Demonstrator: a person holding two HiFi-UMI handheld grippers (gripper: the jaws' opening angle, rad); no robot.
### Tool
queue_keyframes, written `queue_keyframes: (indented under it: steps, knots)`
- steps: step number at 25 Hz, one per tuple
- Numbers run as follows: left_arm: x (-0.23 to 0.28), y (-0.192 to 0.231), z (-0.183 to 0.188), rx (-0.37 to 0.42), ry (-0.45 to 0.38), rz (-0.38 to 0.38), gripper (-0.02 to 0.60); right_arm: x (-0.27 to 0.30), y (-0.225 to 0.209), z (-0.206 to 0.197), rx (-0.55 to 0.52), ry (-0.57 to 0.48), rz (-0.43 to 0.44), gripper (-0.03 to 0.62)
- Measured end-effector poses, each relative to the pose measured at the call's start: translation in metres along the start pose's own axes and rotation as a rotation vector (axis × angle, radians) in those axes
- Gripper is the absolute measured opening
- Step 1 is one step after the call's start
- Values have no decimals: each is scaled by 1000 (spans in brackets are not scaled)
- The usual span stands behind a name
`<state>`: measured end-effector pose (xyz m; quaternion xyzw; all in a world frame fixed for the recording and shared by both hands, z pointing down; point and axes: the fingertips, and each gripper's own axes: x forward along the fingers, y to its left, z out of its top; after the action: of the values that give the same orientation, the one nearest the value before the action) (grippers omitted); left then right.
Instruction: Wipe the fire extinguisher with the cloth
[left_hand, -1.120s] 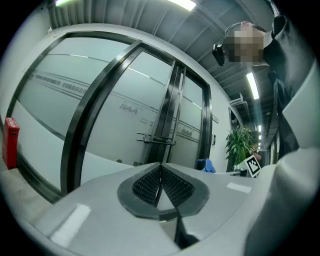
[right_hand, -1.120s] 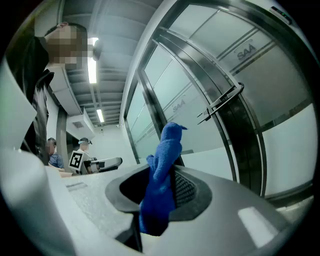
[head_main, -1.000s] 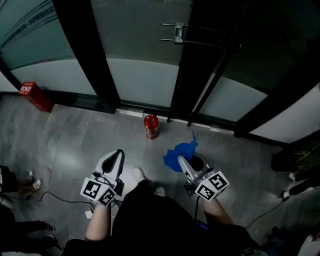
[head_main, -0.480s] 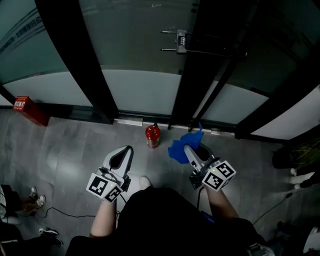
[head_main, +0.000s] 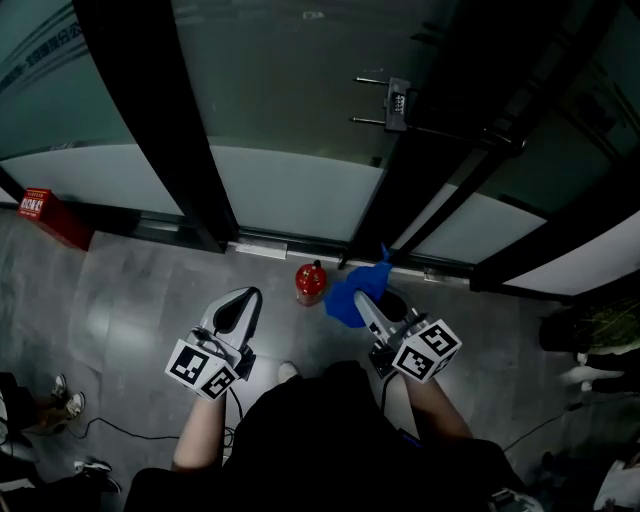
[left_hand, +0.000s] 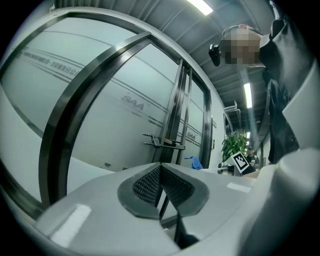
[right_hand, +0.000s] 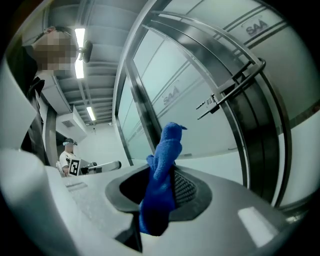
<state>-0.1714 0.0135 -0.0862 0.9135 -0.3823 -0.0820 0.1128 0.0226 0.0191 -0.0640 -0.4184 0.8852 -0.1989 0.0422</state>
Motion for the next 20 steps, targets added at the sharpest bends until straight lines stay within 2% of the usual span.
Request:
queue_keyframes:
  steps: [3,13,20]
  knots:
    - [9,12,-8,-27,13,28,8,5,-14,-8,25,33,-1,106]
    - [48,17,-15,-30,12,135,8,28,-78,-5,12,146,50,105]
    - [83,16,-62,0,81,184,8,48,-109,-25,13,216,136,105]
